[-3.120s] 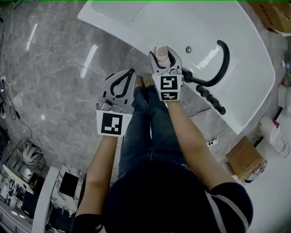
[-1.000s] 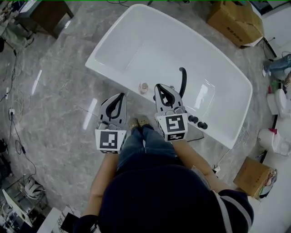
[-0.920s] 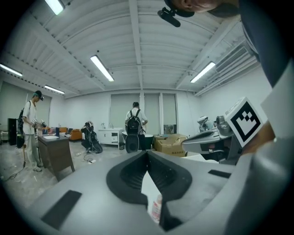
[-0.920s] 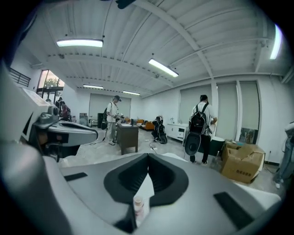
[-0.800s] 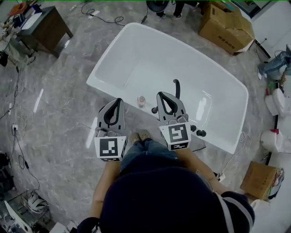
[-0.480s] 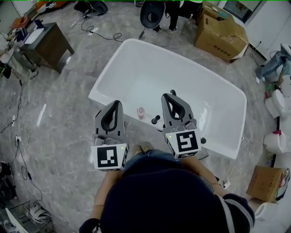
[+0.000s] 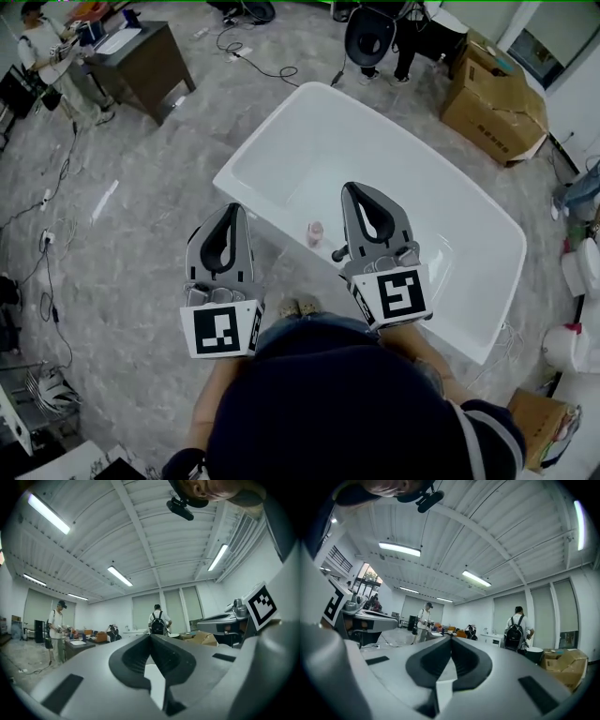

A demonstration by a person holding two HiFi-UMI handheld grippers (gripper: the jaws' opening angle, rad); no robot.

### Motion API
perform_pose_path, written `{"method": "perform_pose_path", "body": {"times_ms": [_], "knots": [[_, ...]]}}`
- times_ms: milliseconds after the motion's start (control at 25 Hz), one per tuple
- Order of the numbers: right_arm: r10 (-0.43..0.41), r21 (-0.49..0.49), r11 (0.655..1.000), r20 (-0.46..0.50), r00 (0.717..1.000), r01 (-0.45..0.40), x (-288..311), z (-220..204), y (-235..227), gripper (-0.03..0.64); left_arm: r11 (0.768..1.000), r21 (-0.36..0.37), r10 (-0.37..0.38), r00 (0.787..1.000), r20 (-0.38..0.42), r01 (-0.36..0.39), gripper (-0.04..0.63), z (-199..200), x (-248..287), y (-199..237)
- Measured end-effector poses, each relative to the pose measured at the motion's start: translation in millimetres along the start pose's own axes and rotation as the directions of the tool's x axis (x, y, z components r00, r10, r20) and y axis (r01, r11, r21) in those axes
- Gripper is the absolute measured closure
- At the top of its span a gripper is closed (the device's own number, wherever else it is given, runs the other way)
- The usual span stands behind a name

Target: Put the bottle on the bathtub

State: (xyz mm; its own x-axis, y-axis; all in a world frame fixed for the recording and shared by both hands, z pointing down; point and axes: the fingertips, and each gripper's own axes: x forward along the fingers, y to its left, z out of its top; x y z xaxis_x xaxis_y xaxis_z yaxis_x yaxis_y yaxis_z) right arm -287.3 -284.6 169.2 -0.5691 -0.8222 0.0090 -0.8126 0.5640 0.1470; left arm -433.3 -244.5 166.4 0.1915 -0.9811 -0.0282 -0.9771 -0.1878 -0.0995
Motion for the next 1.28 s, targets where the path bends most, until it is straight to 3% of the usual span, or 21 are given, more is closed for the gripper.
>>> {"method": "perform_pose_path", "body": {"times_ms": [240, 400, 1280], "knots": [[0.145, -0.008, 0.989, 0.024, 0.989, -0.144, 36, 12, 50, 0.591, 0.989, 0.000, 0.149, 0.988, -0.035, -0.150, 0.571, -9, -30, 53], [0.187, -0.014, 0.982, 0.032, 0.982, -0.187, 46, 15, 67, 0.591, 0.980, -0.001, 0.198, 0.979, -0.040, -0.198, 0.571, -13, -40, 72], [0.194, 0.013, 0.981, 0.013, 0.981, -0.194, 29, -11, 42, 0.591, 0.981, 0.005, 0.196, 0.980, -0.044, -0.196, 0.571, -21, -32, 34]]}}
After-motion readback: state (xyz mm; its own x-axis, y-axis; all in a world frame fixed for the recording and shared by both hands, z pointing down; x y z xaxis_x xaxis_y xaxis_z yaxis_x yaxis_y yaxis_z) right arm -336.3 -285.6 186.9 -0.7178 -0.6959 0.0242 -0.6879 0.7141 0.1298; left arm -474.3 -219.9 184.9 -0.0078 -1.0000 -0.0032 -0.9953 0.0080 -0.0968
